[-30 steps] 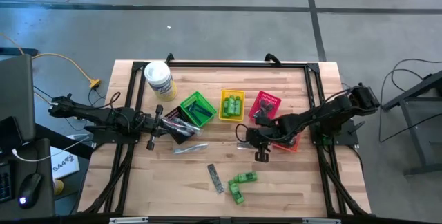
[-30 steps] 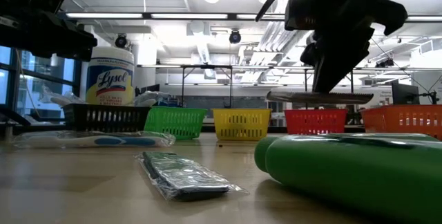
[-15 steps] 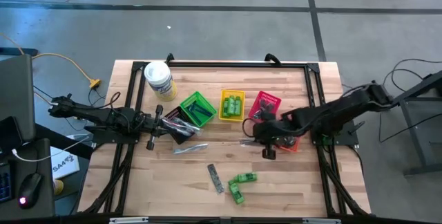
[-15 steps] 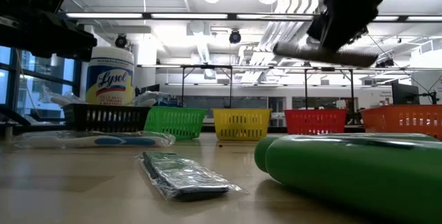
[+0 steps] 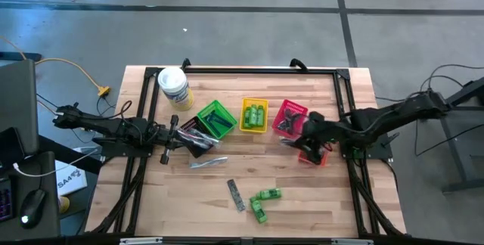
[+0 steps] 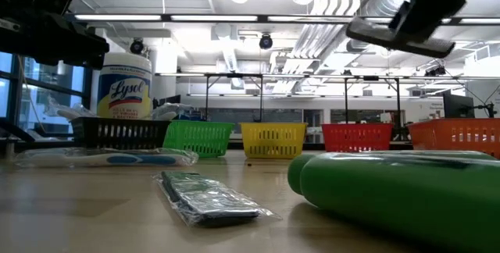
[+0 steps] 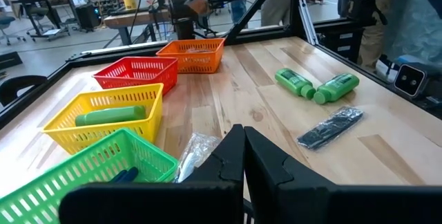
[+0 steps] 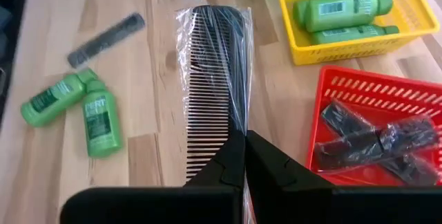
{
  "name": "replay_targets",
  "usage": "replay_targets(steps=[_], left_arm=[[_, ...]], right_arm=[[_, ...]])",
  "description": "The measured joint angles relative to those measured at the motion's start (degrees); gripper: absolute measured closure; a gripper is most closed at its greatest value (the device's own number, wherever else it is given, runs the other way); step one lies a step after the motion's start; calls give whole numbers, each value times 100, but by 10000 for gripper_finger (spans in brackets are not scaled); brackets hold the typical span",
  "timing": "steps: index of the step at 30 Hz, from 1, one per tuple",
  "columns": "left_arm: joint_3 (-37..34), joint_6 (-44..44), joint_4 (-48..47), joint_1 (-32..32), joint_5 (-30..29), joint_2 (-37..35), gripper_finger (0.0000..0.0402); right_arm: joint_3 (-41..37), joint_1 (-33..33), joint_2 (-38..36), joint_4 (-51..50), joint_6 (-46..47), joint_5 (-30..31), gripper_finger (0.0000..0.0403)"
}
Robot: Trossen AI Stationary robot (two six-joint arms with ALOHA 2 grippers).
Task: Pick & Place Travel size toiletries
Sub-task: Put the top black hair comb into the red bin
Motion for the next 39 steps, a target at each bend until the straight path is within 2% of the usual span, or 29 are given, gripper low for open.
replay_targets(steps=[11, 19, 26, 39], left_arm=[[0, 2, 0, 0, -2, 2, 402], [0, 1, 0, 0, -4, 0, 402], [0, 3, 0, 0, -17, 1, 402], [0, 0, 0, 0, -17, 0, 402]], right_arm=[[-1923, 0, -1936, 1833, 59, -157, 400], [-2698, 0, -2862, 2405, 51, -167, 400], [-3177, 0, -3285, 2643, 53, -166, 400], [-3889, 0, -3358, 3613, 74, -229, 400]])
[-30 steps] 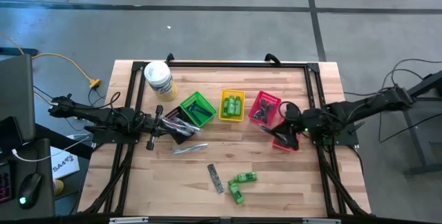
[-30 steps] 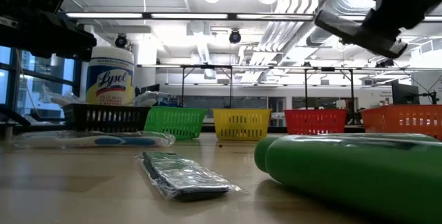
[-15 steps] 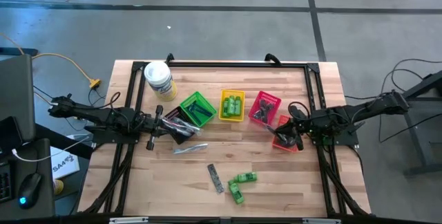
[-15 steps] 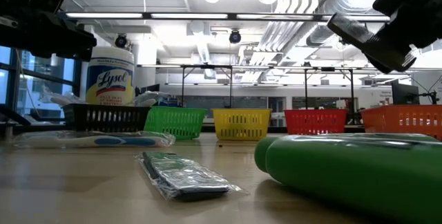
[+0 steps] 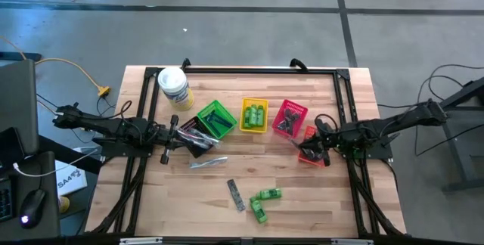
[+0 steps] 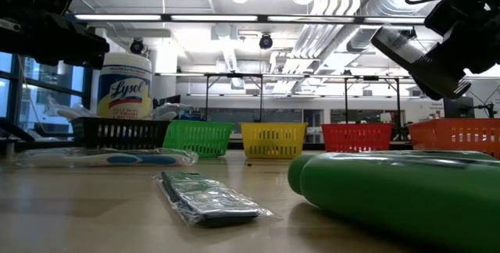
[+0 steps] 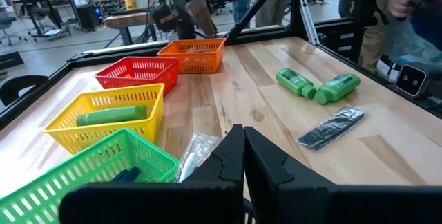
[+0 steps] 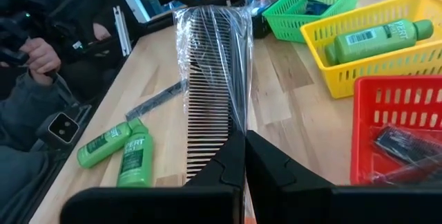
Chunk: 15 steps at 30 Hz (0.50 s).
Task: Pick & Place Travel size toiletries
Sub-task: Put the top black hair comb into the red bin
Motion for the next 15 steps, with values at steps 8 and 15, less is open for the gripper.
replay_targets(steps=[8, 15], left_arm=[[0, 33, 2, 0, -2, 0, 402], [0, -1, 2, 0, -7, 0, 402]], right_arm=[[-176, -181, 0, 297, -20, -3, 400], [-176, -583, 2, 297, 104, -219, 400]])
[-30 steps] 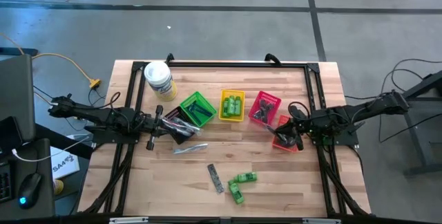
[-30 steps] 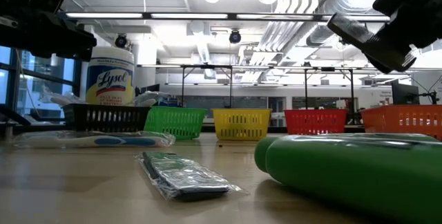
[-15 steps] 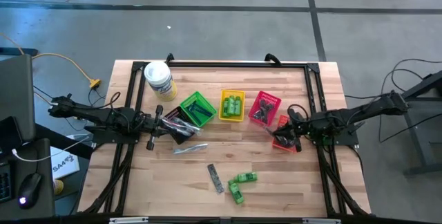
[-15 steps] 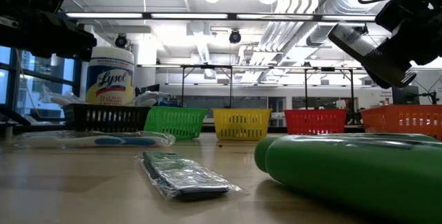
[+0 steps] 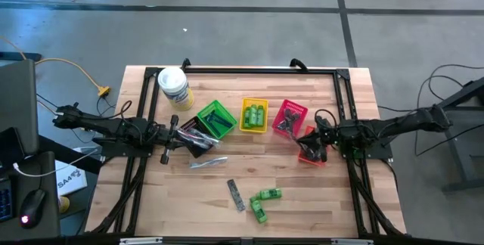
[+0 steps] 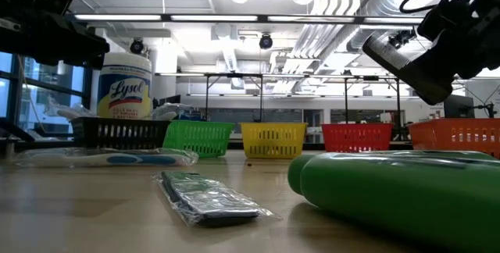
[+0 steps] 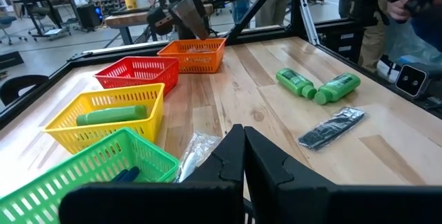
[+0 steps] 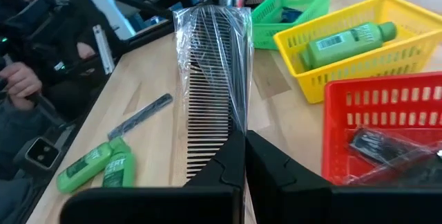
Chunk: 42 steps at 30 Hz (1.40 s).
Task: Pick & Place Travel size toiletries
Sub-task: Put the top black hair comb into the red bin
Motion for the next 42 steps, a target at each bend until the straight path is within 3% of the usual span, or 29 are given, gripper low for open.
replay_targets(steps=[10, 29, 42], left_arm=[[0, -142, 0, 0, -3, 0, 402], [0, -87, 0, 1, -7, 0, 402], [0, -178, 0, 0, -7, 2, 402]], right_arm=[[0, -368, 2, -3, 48, -440, 400], [22, -434, 7, 218, 11, -469, 400], [1419, -434, 892, -813, -403, -472, 400]])
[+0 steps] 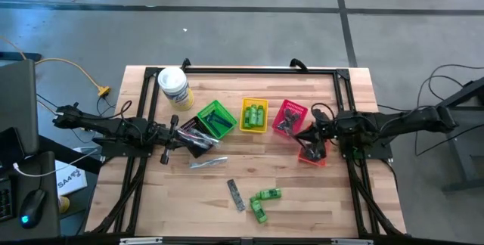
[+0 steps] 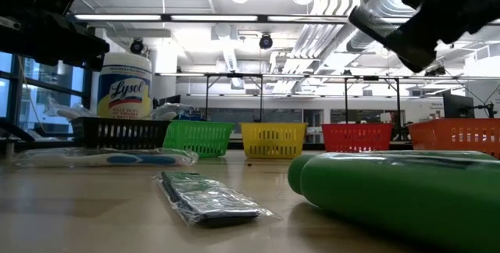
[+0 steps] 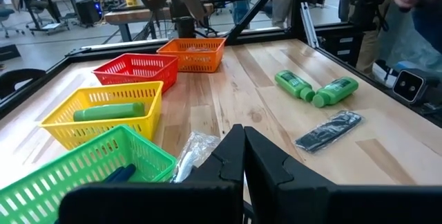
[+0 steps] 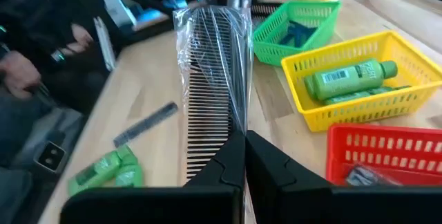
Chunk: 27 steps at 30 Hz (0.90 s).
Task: Pick & Place Travel size toiletries
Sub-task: Put the top black hair comb into the red bin
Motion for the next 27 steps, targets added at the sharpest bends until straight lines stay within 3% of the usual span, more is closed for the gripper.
replay_targets(steps=[17, 27], left_arm=[[0, 35, 0, 0, 2, 0, 402], [0, 35, 0, 0, 2, 0, 402]], right_arm=[[2146, -277, 2253, -2263, -1338, 426, 401], [2476, -544, 3105, -2558, -2262, 508, 401]])
